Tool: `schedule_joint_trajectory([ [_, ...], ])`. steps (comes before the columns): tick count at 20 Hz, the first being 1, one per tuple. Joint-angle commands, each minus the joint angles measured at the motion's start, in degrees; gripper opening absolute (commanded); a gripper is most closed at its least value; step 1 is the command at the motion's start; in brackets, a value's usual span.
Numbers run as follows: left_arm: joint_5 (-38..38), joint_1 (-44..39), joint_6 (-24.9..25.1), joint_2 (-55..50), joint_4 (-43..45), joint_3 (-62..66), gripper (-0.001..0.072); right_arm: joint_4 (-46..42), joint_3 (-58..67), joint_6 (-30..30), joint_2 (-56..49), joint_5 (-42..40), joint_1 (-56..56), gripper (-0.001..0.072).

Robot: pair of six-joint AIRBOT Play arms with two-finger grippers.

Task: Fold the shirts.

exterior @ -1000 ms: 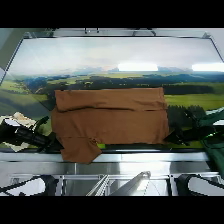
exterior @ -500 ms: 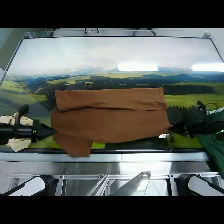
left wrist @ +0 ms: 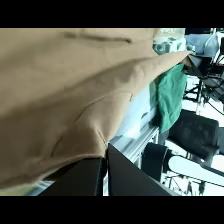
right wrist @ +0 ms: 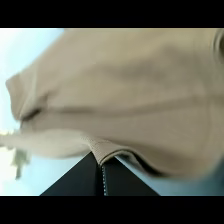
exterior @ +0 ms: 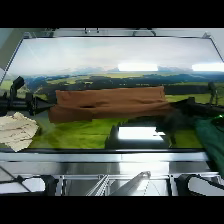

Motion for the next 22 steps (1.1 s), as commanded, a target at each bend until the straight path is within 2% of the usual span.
schedule_joint_trajectory([
  [1,1.6,-2.6,-2.8,-11.1,-0.5,12.0,0.0026,9.5,2.0,-7.8,-7.0,-10.4,4.9,0.0017],
  [6,2.2,-4.7,-5.4,-24.0,-0.4,26.0,0.0026,11.8,8.3,-9.9,-16.7,-13.2,8.1,0.0018],
  [11,-1.1,-7.6,-6.3,-32.9,0.1,36.0,0.0030,11.6,10.4,-10.7,-20.5,-14.0,9.7,0.0018],
  [13,-3.4,-8.4,-8.0,-34.5,0.1,39.0,0.0296,9.2,10.4,-10.2,-20.6,-13.8,9.7,0.0020],
  [15,-6.6,-8.3,-9.9,-34.9,0.1,42.6,0.0296,5.2,11.2,-6.8,-19.2,-12.2,8.9,0.0233],
  [16,-8.4,-8.1,-11.4,-34.8,0.0,45.3,0.0296,1.8,12.4,-5.2,-17.9,-10.9,7.9,0.0251],
  [17,-10.1,-7.5,-13.3,-34.8,0.0,48.3,0.0296,-2.2,14.3,-2.3,-16.5,-10.0,6.8,0.0472],
  [18,-11.1,-7.0,-15.4,-34.8,0.0,51.7,0.0296,-7.7,16.6,2.0,-14.9,-9.6,5.4,0.0646],
  [20,-12.0,-6.3,-20.3,-34.6,-0.6,56.8,0.0296,-18.2,21.1,12.6,-14.0,-8.6,3.7,0.0651],
  [21,-11.6,-6.4,-20.3,-33.9,-1.0,57.0,0.0296,-21.9,22.8,16.7,-14.9,-7.5,3.4,0.0651],
  [22,-10.3,-7.1,-20.3,-32.7,-2.1,55.3,0.0296,-22.8,23.7,18.2,-16.3,-6.1,3.5,0.0649],
])
